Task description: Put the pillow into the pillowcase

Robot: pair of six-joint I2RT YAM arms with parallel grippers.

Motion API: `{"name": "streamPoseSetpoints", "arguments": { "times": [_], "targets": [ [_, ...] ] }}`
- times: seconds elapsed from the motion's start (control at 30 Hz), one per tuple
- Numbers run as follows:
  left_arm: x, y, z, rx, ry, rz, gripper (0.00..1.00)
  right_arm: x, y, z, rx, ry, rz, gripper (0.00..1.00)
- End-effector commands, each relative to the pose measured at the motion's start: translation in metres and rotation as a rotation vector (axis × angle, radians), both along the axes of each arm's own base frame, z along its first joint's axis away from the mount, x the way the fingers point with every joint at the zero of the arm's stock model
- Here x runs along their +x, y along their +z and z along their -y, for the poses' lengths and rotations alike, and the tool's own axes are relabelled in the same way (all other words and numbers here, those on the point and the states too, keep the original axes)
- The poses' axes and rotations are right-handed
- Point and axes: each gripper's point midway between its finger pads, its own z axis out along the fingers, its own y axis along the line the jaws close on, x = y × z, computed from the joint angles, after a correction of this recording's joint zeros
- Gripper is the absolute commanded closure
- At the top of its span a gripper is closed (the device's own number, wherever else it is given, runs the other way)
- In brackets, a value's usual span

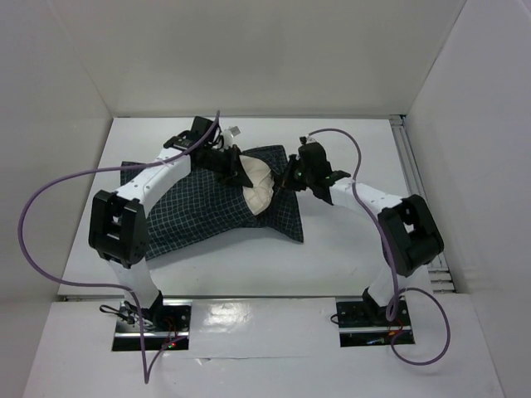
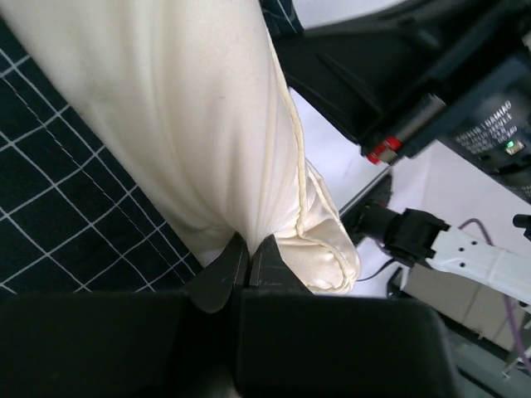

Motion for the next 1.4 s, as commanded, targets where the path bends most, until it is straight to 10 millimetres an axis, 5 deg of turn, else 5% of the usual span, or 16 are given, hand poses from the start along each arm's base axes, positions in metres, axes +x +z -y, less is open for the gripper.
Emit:
{"name": "streamPoseSetpoints", "arguments": {
  "times": [0.0, 0.13, 0.27, 0.5, 0.7, 0.9, 1.07, 1.2, 1.37],
  "targets": [
    [0.022, 0.045, -0.006, -0.116, 0.043, 0.141, 1.00, -0.024, 0.004, 0.013, -0.058, 0.078, -0.006, 1.00],
    [0.028, 0.047, -0.011, -0.109, 0.088, 0.149, 1.00, -0.039, 0.012, 0.010, -0.041, 0.151, 0.000, 1.00],
    [0.038, 0.036, -0.017, -0.062, 0.141, 0.147, 1.00, -0.057, 0.044, -0.005, 0.045, 0.273, 0.056, 1.00],
    [0.050, -0.004, -0.019, 0.038, 0.235, 0.108, 1.00, -0.080, 0.118, -0.028, 0.166, 0.468, 0.209, 1.00],
    [0.064, -0.042, -0.021, 0.176, 0.359, 0.084, 1.00, -0.114, 0.154, -0.053, 0.218, 0.654, 0.236, 1.00],
    [0.070, -0.067, -0.022, 0.240, 0.429, 0.069, 1.00, -0.142, 0.157, -0.067, 0.234, 0.751, 0.180, 1.00],
    [0.080, -0.058, -0.027, 0.201, 0.442, 0.099, 1.00, -0.158, 0.142, -0.061, 0.198, 0.733, 0.132, 1.00],
    [0.080, -0.042, -0.009, 0.159, 0.301, 0.104, 1.00, -0.140, 0.127, -0.057, 0.142, 0.642, 0.136, 1.00],
    [0.034, -0.024, -0.001, 0.268, 0.104, 0.071, 0.99, -0.100, 0.109, -0.053, 0.072, 0.486, 0.135, 1.00]
  ]
}}
